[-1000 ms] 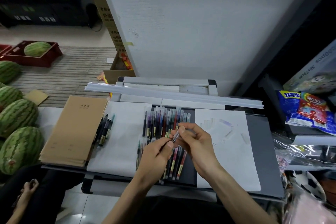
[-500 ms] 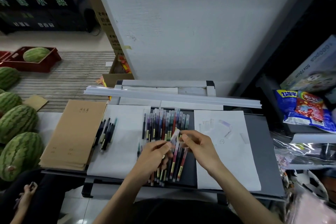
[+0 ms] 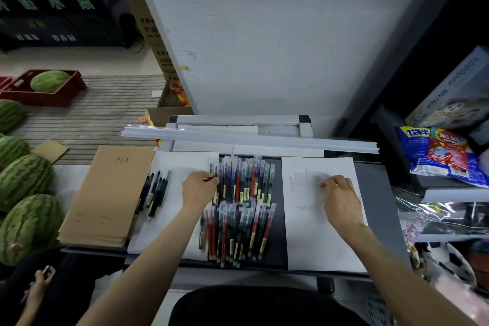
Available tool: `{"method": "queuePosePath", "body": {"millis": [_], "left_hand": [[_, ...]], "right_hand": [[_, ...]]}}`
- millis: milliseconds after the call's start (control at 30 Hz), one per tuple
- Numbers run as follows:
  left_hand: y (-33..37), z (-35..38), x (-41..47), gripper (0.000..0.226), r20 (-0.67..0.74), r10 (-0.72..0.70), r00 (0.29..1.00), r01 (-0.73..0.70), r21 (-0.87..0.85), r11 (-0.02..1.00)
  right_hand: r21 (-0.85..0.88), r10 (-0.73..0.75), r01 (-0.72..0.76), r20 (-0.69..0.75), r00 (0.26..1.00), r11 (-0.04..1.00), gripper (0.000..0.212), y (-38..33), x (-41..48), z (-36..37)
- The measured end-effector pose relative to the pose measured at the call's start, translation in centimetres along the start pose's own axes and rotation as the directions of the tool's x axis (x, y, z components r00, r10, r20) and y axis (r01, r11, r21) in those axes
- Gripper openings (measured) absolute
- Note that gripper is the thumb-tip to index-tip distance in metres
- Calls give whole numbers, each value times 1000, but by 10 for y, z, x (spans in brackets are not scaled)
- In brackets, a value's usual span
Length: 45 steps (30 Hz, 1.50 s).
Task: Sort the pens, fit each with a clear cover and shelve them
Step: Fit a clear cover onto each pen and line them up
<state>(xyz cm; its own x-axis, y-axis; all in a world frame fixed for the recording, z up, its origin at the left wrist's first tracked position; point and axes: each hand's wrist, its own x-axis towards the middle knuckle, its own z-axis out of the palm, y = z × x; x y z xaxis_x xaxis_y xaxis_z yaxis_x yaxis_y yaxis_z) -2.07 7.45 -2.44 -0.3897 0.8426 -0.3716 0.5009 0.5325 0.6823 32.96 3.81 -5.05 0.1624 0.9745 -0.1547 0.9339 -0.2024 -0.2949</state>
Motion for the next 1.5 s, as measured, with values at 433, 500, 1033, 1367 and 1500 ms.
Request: {"method": "queuePosePath", "body": {"millis": [433,500,1033,1367,1500], "left_hand": [[6,12,24,23,26,19,999,-19,19,1000],[5,9,20,24,33,20,999,-21,13,1000],[-85,-72,5,28,-116,89,989,-10,557,830],[-59,-62,-20,27,-63,74,995,-40,430,902],[-17,-45,-66,11,27,178,984,-179,263,948]], "right_hand": [[-16,-51,51,-21,998,999,47,0,-3,7],[17,-85,86,-50,995,996,44,-3,-7,9],[897,85,-367,357,930,246,28,-72,-61,-16],[862,-7,-504,504,863,-59,26,-105,-70,-40],[855,-21,-505,506,862,-122,32,-110,-71,-40]]}}
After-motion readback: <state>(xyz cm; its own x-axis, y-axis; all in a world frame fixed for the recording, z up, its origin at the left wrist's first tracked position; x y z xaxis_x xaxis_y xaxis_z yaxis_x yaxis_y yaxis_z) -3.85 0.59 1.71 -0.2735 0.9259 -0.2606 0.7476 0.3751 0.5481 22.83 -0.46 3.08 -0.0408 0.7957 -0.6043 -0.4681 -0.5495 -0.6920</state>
